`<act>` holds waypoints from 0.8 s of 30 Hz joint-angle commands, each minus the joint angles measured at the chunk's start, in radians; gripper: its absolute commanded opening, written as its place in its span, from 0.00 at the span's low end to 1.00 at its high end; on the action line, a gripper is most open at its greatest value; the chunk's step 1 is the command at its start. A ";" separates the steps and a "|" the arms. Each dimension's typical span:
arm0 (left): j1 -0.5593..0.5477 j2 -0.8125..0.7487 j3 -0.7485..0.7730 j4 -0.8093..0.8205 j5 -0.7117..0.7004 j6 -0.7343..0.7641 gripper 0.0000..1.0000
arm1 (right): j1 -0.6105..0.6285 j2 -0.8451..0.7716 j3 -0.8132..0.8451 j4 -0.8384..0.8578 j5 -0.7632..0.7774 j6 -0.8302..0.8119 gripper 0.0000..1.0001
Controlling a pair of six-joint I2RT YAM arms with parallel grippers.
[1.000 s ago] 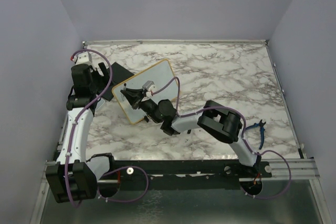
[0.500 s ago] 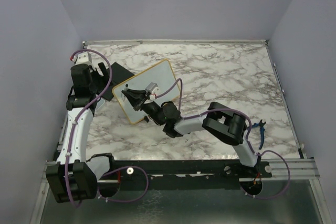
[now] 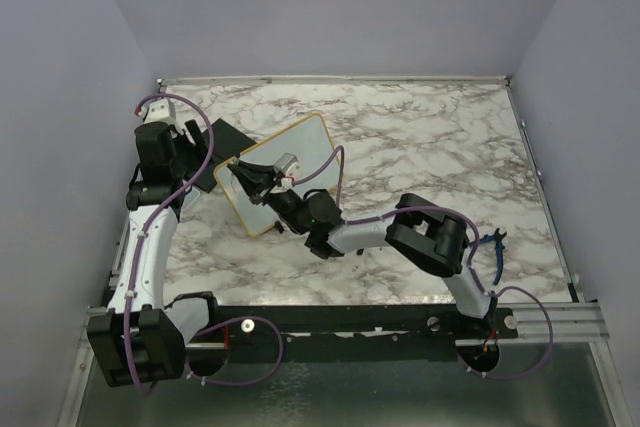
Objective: Write a sentence on the whiteboard
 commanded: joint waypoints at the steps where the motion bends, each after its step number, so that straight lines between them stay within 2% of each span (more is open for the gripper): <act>1: 0.008 -0.007 -0.011 0.009 0.018 -0.005 0.71 | 0.008 0.035 0.025 0.014 0.014 -0.016 0.01; 24: 0.010 -0.024 -0.071 -0.007 0.056 -0.030 0.69 | 0.007 0.075 0.045 -0.002 0.033 -0.008 0.01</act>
